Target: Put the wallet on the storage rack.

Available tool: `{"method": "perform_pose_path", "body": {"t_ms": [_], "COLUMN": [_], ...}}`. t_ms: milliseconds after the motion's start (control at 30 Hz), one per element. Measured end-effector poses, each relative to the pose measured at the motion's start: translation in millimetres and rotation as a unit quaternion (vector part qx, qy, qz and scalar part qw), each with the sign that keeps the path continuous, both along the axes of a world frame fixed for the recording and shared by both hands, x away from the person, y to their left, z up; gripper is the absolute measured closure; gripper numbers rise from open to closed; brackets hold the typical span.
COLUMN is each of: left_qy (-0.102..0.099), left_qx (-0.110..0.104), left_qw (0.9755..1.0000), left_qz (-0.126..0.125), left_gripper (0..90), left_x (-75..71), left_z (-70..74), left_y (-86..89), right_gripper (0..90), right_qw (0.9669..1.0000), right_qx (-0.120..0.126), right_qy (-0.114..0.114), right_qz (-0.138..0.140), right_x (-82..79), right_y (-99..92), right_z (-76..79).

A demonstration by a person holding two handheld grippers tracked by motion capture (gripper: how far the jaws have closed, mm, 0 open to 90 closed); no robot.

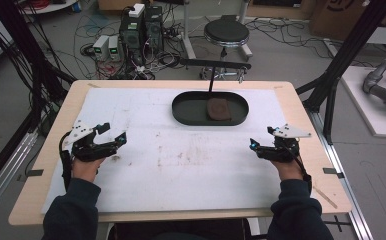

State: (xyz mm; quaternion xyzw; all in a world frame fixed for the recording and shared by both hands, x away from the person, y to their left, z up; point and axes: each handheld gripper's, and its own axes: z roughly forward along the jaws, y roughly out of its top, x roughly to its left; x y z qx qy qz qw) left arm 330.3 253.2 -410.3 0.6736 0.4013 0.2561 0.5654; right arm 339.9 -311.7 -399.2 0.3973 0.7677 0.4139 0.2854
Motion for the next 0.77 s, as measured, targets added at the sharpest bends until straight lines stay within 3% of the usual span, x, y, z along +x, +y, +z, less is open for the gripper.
{"method": "perform_pose_path", "body": {"t_ms": [767], "left_qy": [0.002], "left_qx": [0.004], "left_qw": [1.0], "left_qz": [0.0], "left_gripper": [21.3], "left_x": [1.1], "left_z": [-2.2], "left_y": [0.5], "right_gripper": [21.1], "right_qw": [0.9999], "right_qx": [-0.012], "right_qy": [-0.002], "right_qz": [0.0], "right_x": [1.8], "right_y": [0.7], "right_z": [-1.1]}}
